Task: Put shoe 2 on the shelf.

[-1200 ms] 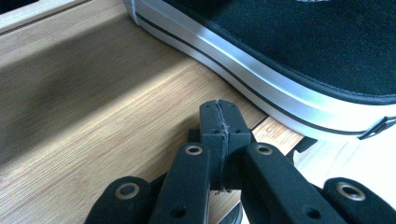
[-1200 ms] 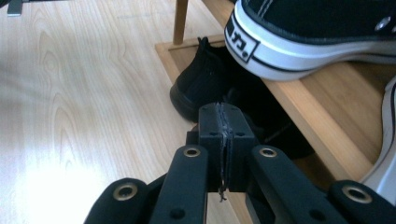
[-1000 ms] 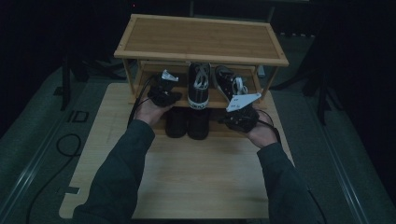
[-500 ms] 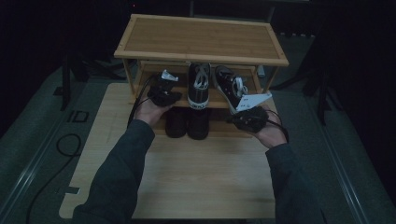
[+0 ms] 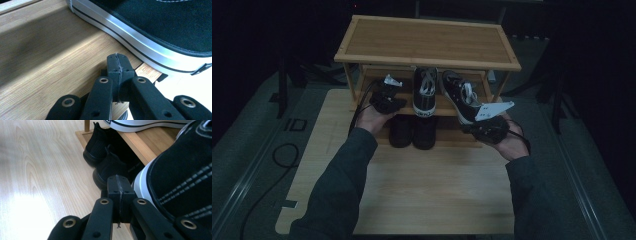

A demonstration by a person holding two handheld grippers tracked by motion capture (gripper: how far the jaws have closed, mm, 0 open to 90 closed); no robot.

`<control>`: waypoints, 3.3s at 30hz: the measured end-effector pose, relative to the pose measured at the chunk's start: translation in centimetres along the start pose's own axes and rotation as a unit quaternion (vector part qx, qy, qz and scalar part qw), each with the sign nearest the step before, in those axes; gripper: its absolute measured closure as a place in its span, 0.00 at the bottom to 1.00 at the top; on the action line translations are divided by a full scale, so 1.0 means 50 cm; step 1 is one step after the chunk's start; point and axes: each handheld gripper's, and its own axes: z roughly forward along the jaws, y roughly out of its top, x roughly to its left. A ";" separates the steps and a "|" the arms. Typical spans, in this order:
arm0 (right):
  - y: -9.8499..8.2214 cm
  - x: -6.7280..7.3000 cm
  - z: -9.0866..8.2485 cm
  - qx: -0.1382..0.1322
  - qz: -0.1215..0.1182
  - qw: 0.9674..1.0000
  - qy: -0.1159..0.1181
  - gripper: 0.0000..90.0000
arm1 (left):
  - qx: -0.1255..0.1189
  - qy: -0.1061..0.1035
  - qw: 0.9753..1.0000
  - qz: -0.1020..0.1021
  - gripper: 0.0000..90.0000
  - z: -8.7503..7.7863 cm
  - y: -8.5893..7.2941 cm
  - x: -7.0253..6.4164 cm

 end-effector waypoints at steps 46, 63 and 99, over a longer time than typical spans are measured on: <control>-0.028 -0.020 -0.018 -0.020 0.016 1.000 -0.017 1.00 | 0.002 0.002 1.000 0.003 1.00 0.001 0.001 -0.001; 0.021 -0.010 0.021 -0.025 0.002 1.000 -0.014 1.00 | 0.001 -0.003 1.000 0.002 1.00 0.001 0.001 0.001; 0.060 0.013 0.097 0.000 -0.022 1.000 -0.008 1.00 | 0.002 -0.003 1.000 0.003 1.00 0.001 0.001 0.001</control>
